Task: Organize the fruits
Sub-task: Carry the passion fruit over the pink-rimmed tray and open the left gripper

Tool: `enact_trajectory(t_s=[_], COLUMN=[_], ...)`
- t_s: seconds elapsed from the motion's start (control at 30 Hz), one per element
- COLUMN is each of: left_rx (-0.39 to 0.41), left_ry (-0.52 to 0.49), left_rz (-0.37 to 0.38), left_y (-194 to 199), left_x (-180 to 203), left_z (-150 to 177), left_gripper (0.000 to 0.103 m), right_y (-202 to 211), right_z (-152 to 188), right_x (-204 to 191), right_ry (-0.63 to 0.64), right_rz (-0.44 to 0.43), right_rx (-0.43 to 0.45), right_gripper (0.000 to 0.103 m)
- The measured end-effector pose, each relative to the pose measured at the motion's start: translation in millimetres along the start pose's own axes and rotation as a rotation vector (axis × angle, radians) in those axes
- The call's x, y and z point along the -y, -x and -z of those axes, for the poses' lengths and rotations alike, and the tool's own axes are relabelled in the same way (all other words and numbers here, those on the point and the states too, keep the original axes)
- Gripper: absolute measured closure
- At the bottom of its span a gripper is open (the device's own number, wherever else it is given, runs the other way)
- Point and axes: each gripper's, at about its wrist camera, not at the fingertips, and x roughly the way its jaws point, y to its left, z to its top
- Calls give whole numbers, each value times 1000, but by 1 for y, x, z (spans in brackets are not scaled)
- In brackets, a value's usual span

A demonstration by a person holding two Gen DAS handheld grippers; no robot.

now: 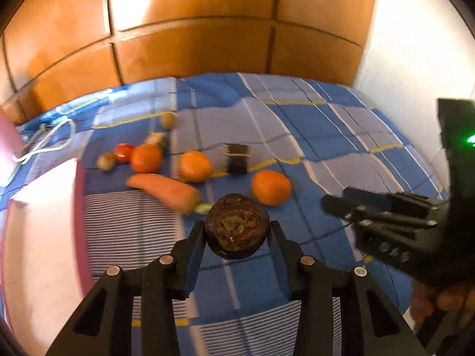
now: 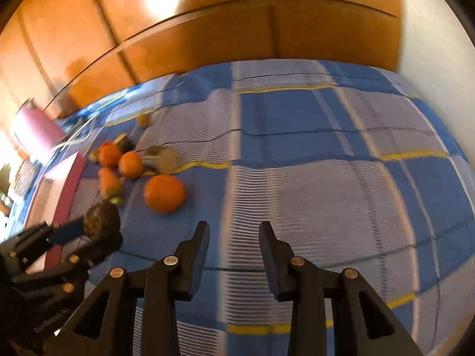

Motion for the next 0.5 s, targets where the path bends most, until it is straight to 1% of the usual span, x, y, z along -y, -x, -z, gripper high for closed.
enact_trajectory(t_s=[0.1, 0.17, 0.33, 0.4, 0.5], left_rx=[21, 35, 78, 95, 122], left_ry=[25, 41, 89, 118, 163], left_rz=[-20, -32, -63, -81, -131], left_y=[11, 19, 40, 48, 61], left_x=[-10, -16, -34, -44, -61], left_z=[1, 3, 6, 7, 10], left_gripper=[60, 60, 60, 60, 60], right_y=[-9, -16, -35, -41, -47], right_z=[-4, -5, -9, -8, -5], right_x=[-21, -34, -53, -58, -65], right_ry=[53, 87, 159, 168, 195], right_rz=[-29, -31, 13, 16, 38], right_rx=[-5, -10, -37, -52, -57], right_gripper=[68, 67, 66, 66, 68])
